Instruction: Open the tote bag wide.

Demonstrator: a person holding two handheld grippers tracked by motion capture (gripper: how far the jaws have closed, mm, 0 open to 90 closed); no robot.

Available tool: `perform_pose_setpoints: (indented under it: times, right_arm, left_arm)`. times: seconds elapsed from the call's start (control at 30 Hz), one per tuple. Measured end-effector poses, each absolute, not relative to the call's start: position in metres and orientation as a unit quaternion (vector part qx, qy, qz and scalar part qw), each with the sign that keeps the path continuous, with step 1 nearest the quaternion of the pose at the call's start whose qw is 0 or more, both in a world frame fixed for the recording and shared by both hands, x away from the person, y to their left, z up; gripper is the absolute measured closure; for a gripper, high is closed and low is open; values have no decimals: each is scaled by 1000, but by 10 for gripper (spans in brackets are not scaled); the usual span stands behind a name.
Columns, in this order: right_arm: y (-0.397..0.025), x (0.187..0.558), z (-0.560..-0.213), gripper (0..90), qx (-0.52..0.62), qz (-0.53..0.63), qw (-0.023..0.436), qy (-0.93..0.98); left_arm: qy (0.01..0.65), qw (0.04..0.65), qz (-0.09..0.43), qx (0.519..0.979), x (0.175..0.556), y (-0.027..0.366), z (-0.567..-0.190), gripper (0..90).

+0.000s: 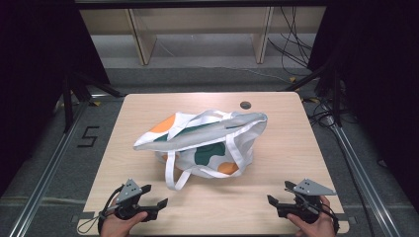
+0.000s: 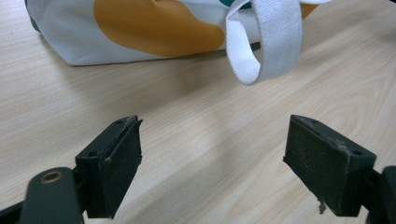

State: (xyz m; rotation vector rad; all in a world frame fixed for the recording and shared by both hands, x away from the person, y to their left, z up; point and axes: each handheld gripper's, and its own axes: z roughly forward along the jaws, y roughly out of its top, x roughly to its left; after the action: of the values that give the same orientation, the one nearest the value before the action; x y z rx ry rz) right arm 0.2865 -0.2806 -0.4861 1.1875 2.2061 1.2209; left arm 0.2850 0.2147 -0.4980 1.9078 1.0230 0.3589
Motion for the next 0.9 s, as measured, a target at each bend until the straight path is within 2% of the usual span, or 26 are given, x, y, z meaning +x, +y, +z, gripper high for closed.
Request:
perform_pose_setpoints:
  times: [0.6, 0.77, 0.9]
  right_arm:
    - [-279, 285, -485, 193, 428, 434, 179, 772]
    - [-278, 287, -482, 203, 425, 436, 181, 773]
    - [-275, 291, -475, 156, 416, 450, 178, 770]
  left_arm:
    - [420, 457, 144, 771, 284, 214, -497, 184]
    - [413, 465, 138, 771, 284, 213, -494, 212]
    - [413, 465, 135, 772, 285, 213, -491, 257]
